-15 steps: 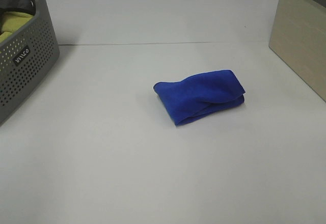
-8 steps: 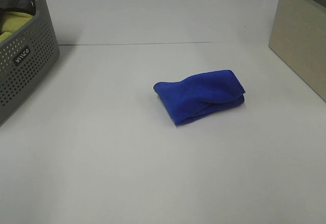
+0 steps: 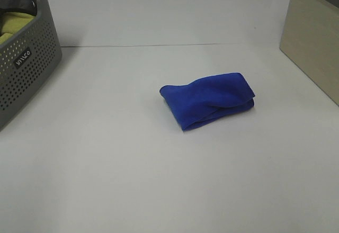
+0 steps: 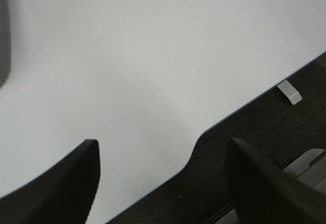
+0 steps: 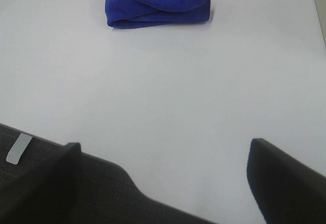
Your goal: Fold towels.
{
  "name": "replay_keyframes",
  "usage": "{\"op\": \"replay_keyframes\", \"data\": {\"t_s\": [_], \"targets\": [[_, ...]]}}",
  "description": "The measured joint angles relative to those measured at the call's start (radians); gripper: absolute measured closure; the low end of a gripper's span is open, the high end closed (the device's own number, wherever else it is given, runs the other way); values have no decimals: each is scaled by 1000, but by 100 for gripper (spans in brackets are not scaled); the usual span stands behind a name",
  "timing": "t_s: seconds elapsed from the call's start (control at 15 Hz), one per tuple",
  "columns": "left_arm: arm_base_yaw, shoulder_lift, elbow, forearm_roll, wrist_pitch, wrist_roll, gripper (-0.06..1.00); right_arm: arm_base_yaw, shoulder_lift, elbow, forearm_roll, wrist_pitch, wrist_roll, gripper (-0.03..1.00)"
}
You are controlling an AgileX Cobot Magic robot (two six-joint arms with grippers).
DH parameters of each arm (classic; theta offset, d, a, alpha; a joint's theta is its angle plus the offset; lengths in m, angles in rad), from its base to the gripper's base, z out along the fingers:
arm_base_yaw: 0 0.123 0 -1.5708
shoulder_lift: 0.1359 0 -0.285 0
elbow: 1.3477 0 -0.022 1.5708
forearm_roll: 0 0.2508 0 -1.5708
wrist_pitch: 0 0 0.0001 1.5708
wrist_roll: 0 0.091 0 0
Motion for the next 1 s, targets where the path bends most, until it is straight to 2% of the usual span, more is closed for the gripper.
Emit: {"op": "replay_keyframes", "data": {"t_s": [0.47,0.87,0.93,1.0], "targets": [[17,0,0,0,0,0,28,0,0,1,0,0,0,14],[251,-83,0,0,0,0,28,0,0,1,0,0,0,14],[300,-183,0,0,0,0,28,-49,0,1,0,0,0,14],[304,-225,0,0,0,0,28,-93,-3,1,0,0,0,14]]}}
